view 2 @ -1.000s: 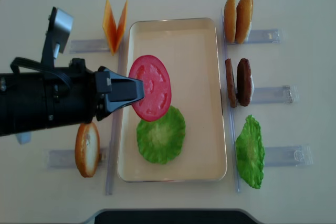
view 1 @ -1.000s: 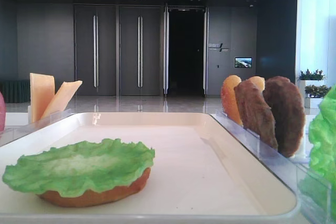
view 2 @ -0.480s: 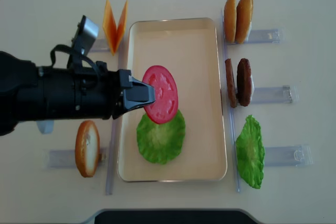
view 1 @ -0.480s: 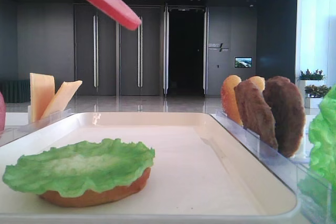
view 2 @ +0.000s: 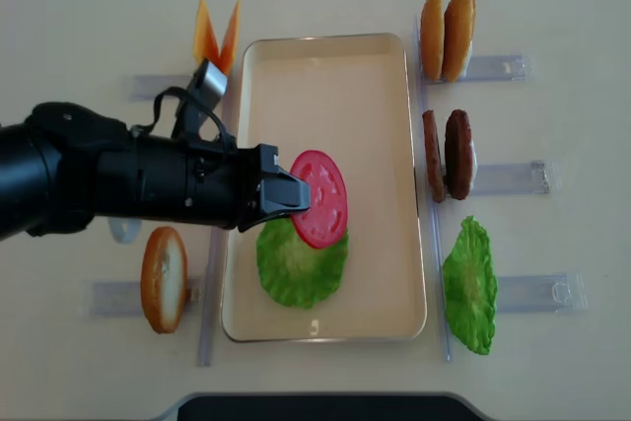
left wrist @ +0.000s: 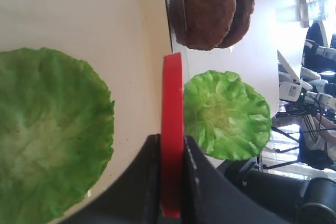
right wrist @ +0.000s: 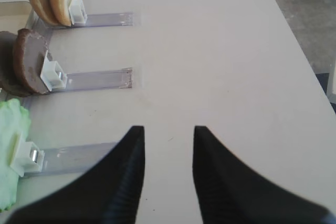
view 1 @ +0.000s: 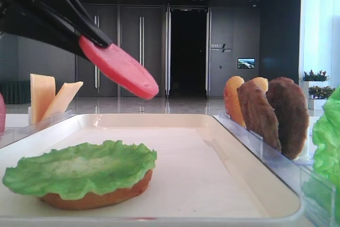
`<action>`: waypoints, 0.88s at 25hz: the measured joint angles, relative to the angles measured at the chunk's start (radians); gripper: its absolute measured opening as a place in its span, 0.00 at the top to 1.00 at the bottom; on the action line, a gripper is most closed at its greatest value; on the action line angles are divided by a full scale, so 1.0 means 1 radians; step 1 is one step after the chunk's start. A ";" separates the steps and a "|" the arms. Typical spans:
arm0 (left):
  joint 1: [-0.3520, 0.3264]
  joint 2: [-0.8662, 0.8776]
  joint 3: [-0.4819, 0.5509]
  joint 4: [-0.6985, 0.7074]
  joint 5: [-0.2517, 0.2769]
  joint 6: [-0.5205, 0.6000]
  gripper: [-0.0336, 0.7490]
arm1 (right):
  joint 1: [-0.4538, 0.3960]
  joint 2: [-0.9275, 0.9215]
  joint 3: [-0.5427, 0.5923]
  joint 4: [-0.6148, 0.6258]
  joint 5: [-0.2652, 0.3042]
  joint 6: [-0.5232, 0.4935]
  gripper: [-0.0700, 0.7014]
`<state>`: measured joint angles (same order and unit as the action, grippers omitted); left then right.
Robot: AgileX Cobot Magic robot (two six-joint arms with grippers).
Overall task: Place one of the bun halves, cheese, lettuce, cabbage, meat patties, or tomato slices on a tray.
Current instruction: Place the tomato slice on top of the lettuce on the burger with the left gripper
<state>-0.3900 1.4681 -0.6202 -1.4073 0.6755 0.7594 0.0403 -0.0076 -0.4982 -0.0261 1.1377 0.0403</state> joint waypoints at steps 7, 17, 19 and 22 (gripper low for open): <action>0.000 0.075 0.000 -0.009 0.015 0.048 0.88 | 0.000 0.000 0.000 0.000 0.000 0.000 0.59; 0.000 0.113 -0.002 0.000 0.015 0.059 0.88 | 0.000 0.000 0.000 0.000 0.000 0.000 0.59; 0.000 0.113 -0.003 0.001 0.015 0.059 0.88 | 0.000 0.000 0.000 0.000 0.000 0.000 0.59; 0.000 0.113 -0.004 0.007 0.015 0.058 0.88 | 0.000 0.000 0.000 0.000 0.000 0.000 0.59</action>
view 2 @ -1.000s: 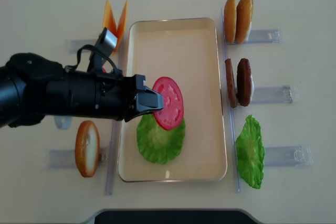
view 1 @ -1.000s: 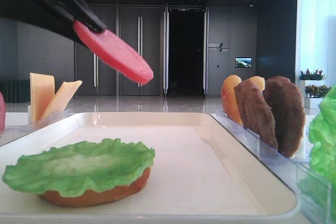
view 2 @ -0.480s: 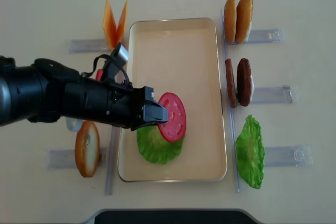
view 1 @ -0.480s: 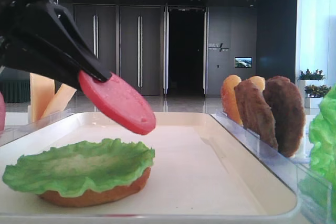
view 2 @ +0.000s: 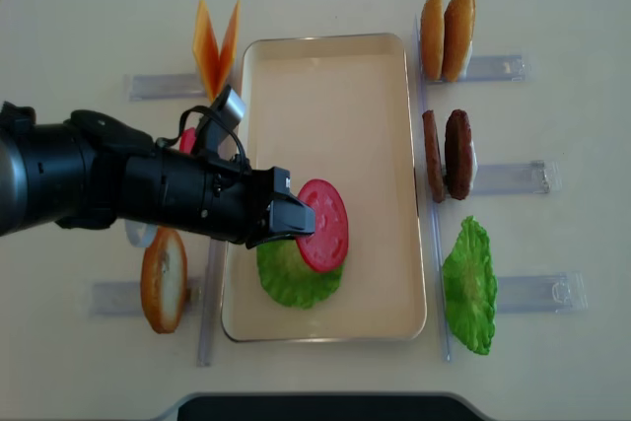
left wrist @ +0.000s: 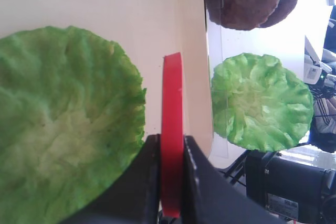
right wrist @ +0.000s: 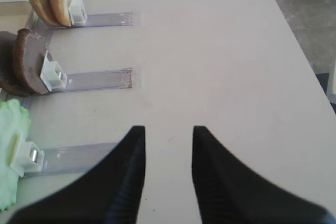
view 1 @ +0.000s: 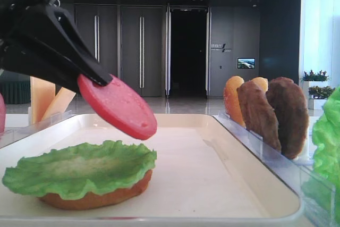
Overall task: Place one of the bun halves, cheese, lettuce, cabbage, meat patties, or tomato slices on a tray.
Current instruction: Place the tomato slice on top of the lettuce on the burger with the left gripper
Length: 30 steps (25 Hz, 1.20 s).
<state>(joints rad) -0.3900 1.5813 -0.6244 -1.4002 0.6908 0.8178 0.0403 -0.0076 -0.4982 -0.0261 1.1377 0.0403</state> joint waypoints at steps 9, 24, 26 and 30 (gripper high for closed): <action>0.000 0.000 0.000 0.037 0.000 -0.015 0.88 | 0.000 0.000 0.000 0.000 0.000 0.000 0.59; 0.000 0.000 0.137 -0.233 -0.045 0.267 0.88 | 0.000 0.000 0.000 0.000 0.000 0.000 0.59; 0.000 0.000 0.137 -0.241 -0.045 0.280 0.88 | 0.000 0.000 0.000 0.000 0.000 0.000 0.59; 0.000 0.000 0.137 -0.248 -0.045 0.284 0.88 | 0.000 0.000 0.000 0.000 0.000 0.000 0.59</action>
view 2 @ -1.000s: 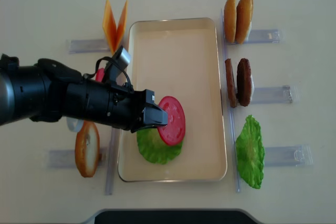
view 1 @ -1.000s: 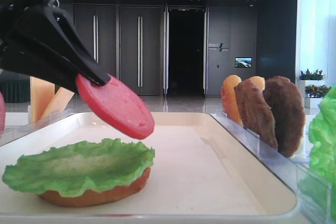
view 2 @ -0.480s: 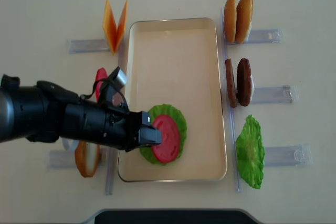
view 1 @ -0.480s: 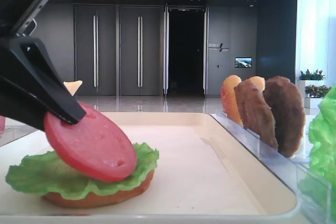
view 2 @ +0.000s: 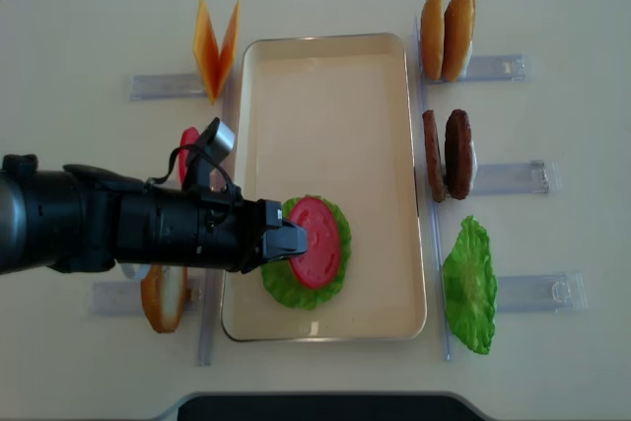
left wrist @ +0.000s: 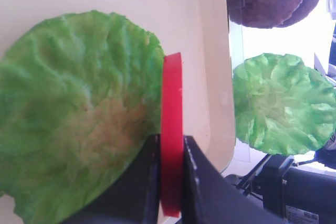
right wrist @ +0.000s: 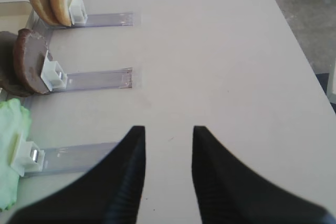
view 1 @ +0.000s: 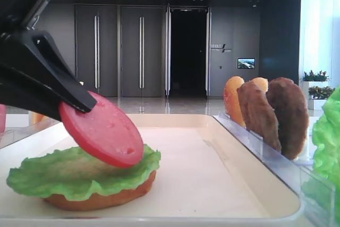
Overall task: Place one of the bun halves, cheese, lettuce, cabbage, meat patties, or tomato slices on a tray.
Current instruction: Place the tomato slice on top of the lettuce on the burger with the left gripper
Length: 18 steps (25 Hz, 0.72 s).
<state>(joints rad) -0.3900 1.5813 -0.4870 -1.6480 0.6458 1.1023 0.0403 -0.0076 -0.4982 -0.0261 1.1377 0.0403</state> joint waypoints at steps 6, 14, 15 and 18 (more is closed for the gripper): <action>0.000 0.000 0.000 0.000 -0.002 0.004 0.88 | 0.000 0.000 0.000 0.000 0.000 0.000 0.59; 0.000 0.000 0.000 0.000 -0.011 0.005 0.65 | 0.000 0.000 0.000 0.000 0.000 0.000 0.59; 0.000 0.000 0.000 0.000 -0.012 0.005 0.59 | 0.000 0.000 0.000 0.000 0.000 0.000 0.59; 0.000 0.000 0.000 0.000 -0.015 0.005 0.42 | 0.000 0.000 0.000 0.000 0.000 0.000 0.59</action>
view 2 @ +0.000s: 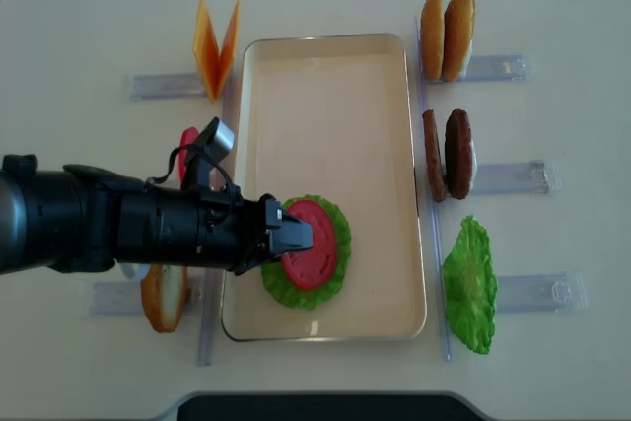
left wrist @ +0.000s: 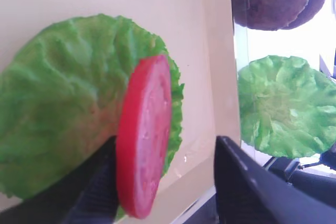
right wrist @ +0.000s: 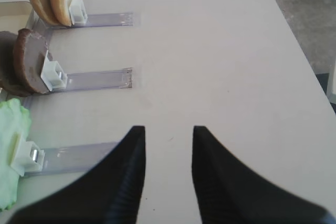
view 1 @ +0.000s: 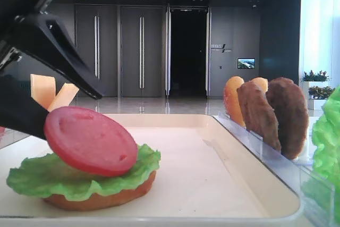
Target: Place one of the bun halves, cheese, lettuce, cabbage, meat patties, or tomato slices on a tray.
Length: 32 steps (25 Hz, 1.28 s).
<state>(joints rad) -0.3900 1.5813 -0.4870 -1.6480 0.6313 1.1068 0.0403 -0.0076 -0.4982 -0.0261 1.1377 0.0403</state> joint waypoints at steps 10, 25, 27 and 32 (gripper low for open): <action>0.045 0.000 -0.095 0.297 0.007 -0.272 0.29 | 0.000 0.000 0.000 0.000 0.000 0.000 0.59; 0.046 -0.006 -0.441 0.824 0.261 -0.742 0.29 | 0.000 0.000 0.000 0.000 0.000 0.000 0.59; 0.046 -0.022 -0.515 0.939 0.287 -0.820 0.29 | 0.000 0.000 0.000 0.000 0.000 0.000 0.59; 0.046 -0.065 -0.681 1.274 0.416 -1.047 0.29 | 0.000 0.000 0.000 0.000 0.000 0.000 0.59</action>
<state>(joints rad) -0.3436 1.5163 -1.1677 -0.3742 1.0477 0.0601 0.0403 -0.0076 -0.4982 -0.0261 1.1377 0.0403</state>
